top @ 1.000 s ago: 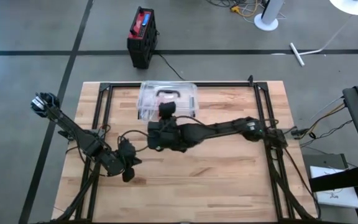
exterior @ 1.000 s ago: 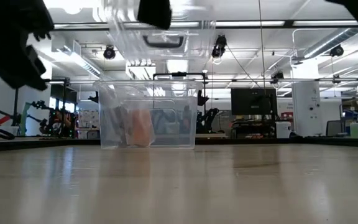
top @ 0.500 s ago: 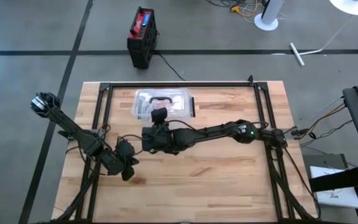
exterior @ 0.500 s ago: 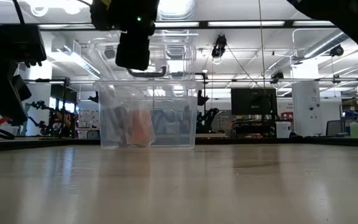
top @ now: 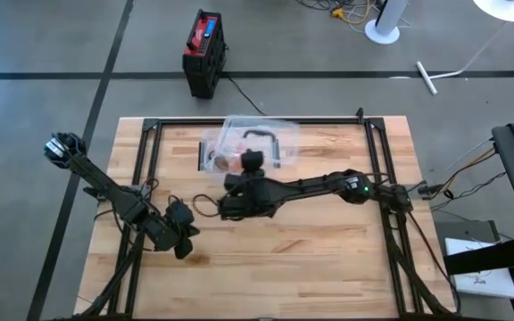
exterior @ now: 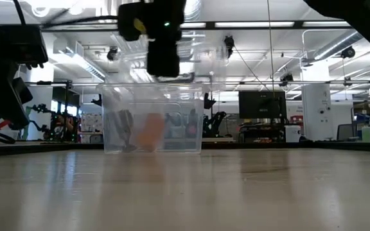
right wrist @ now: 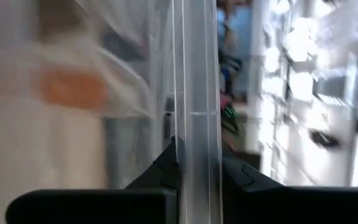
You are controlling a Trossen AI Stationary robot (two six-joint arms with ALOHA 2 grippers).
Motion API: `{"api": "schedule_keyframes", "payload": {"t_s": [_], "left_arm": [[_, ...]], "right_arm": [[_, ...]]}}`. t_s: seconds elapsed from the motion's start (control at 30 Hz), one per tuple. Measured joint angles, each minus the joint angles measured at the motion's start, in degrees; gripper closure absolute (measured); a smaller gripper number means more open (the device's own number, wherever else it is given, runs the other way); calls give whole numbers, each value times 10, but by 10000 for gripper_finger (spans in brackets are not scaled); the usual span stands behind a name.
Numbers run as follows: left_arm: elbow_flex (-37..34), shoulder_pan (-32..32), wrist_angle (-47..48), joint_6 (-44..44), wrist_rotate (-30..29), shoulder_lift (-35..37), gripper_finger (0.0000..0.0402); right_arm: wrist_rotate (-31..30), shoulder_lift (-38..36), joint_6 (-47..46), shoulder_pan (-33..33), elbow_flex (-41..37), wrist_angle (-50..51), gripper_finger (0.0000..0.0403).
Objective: Roll bandage
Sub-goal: Close the transparent bin
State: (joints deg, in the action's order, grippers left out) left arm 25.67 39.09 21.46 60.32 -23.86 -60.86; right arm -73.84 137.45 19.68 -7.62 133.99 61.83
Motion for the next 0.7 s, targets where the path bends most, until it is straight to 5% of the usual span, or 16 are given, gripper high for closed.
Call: {"api": "schedule_keyframes", "payload": {"t_s": [0.27, 0.7], "left_arm": [[1, 0, 0, -13, -13, 0, 390], [2, -1, -13, -27, -29, 1, 390]], "right_arm": [[-167, -42, -314, -36, -2, 281, 362], [-149, -81, -291, -51, -74, 248, 361]]}}
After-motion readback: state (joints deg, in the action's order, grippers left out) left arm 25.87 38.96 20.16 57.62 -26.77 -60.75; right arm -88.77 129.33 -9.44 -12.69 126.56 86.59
